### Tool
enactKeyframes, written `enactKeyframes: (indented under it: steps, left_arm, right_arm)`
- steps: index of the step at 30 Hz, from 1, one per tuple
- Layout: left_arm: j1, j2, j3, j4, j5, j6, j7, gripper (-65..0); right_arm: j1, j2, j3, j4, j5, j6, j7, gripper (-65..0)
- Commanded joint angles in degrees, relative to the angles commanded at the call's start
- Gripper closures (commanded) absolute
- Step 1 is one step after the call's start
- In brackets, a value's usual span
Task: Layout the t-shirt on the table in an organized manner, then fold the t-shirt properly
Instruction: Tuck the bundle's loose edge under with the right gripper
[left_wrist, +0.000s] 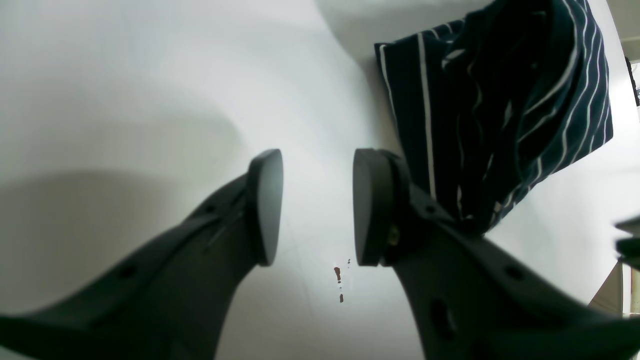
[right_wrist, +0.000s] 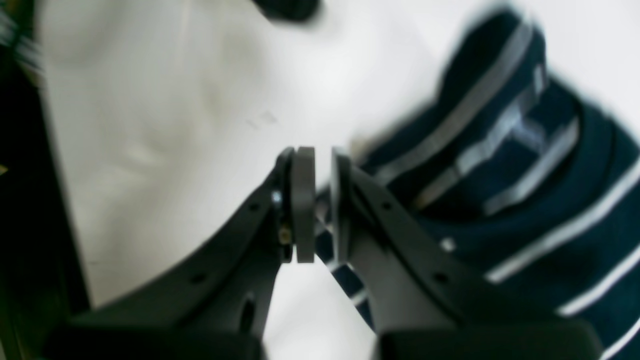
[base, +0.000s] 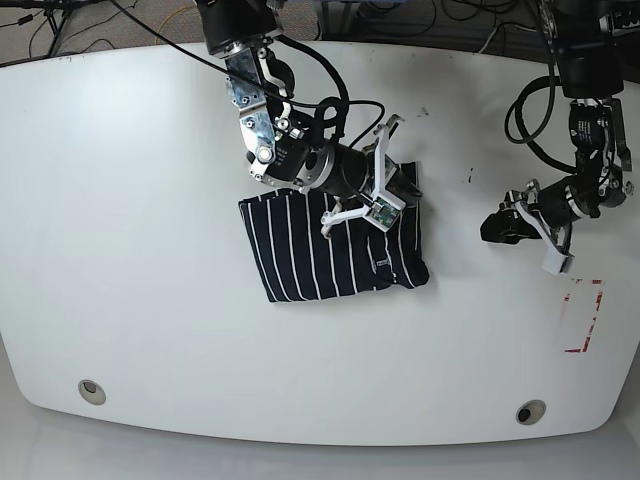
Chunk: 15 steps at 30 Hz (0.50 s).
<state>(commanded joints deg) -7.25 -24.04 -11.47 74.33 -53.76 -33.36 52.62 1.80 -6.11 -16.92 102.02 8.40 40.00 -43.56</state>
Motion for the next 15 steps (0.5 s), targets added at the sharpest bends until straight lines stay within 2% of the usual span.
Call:
enactKeyframes:
  steps: [5, 9, 15]
  left_arm:
    - [0.35, 0.97, 0.44, 5.63, 0.00, 0.00, 0.00, -22.1]
    - [2.20, 1.49, 0.53, 10.64, 0.09, 0.00, 0.00, -22.1]
    - [3.87, 1.49, 0.35, 14.24, 0.09, 0.00, 0.00, -22.1]
  right_arm:
    - [4.48, 0.44, 4.84, -3.16, 0.00, 0.00, 0.18, -5.5]
    - [11.25, 0.53, 10.02, -10.29, 0.00, 0.00, 0.88, -5.5]
    - [18.81, 2.99, 11.16, -23.91, 0.35, 0.00, 8.53, -5.7]
